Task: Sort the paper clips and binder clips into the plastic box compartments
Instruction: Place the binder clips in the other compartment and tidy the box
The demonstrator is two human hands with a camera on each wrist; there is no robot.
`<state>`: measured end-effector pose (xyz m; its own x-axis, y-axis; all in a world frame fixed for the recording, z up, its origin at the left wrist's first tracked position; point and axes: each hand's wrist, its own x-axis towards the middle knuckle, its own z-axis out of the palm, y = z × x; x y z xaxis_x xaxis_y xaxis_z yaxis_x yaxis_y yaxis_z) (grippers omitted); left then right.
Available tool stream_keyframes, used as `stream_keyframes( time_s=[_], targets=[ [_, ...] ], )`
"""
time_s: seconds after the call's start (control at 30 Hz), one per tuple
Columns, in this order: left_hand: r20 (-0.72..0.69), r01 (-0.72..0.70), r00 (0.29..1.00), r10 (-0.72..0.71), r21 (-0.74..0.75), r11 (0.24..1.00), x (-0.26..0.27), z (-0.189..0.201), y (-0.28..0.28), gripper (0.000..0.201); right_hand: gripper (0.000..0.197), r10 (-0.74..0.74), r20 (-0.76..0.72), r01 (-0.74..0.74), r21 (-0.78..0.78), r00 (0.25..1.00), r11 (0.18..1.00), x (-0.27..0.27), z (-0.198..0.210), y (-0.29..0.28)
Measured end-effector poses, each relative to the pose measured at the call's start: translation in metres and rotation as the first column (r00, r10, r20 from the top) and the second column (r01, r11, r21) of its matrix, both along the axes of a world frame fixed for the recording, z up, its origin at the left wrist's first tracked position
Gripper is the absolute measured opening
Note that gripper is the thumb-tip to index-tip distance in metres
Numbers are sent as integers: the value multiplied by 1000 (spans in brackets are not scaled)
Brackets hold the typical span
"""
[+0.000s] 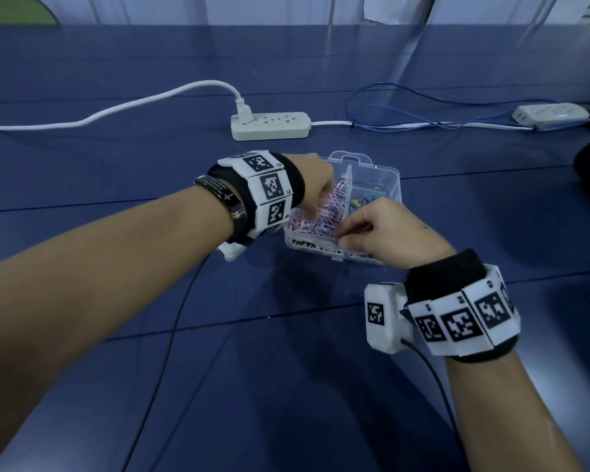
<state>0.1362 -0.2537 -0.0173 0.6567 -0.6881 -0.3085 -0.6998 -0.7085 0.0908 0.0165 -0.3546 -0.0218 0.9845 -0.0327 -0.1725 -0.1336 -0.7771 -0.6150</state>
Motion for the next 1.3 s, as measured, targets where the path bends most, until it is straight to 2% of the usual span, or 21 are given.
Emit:
stream_keyframes(
  time_s=[0.1,0.3,0.4,0.47,0.53,0.6,0.67,0.87,1.0,1.1,1.2,1.3],
  targets=[
    [-22,-30,999,29,-89,996,5,3,0,13,16,-4,-5,4,12,1000,1000,0,-1,-1],
    [-20,-71,998,68,-221,973,15,6,0,14,16,2,-25,-2,37,1000,999,0,0,-1],
    [-43,-34,999,27,-167,985,11,10,1,19,17,0,-35,2,51,999,999,0,0,-1],
    [-102,43,994,-45,-23,999,3,10,1,32,17,-3,-37,5,51,999,999,-1,0,-1],
    [-54,131,991,-123,169,977,-4,3,-1,47,17,-5,-41,7,48,999,999,-1,1,-1],
    [29,166,984,-178,243,956,-9,-5,-1,51,15,-6,-57,10,62,998,998,-2,1,0],
    [7,165,985,-170,198,966,-7,-8,0,45,12,-2,-66,6,73,998,997,-2,0,0],
    [-98,57,993,-64,-70,996,6,-2,3,27,15,4,-68,2,97,998,995,-1,-1,-2],
    [-92,57,993,-68,-116,992,10,2,4,24,24,12,-69,-5,107,998,994,-1,-1,-3],
    [-91,76,992,-86,-106,991,8,3,3,29,25,-10,-74,19,119,997,993,0,-2,-3],
    [-77,132,988,-131,12,991,-1,0,1,50,31,-48,-86,59,130,995,990,0,-2,-4],
    [8,194,981,-196,105,975,-9,-9,-4,63,37,-67,-96,78,115,993,990,-1,0,-3]
  ],
)
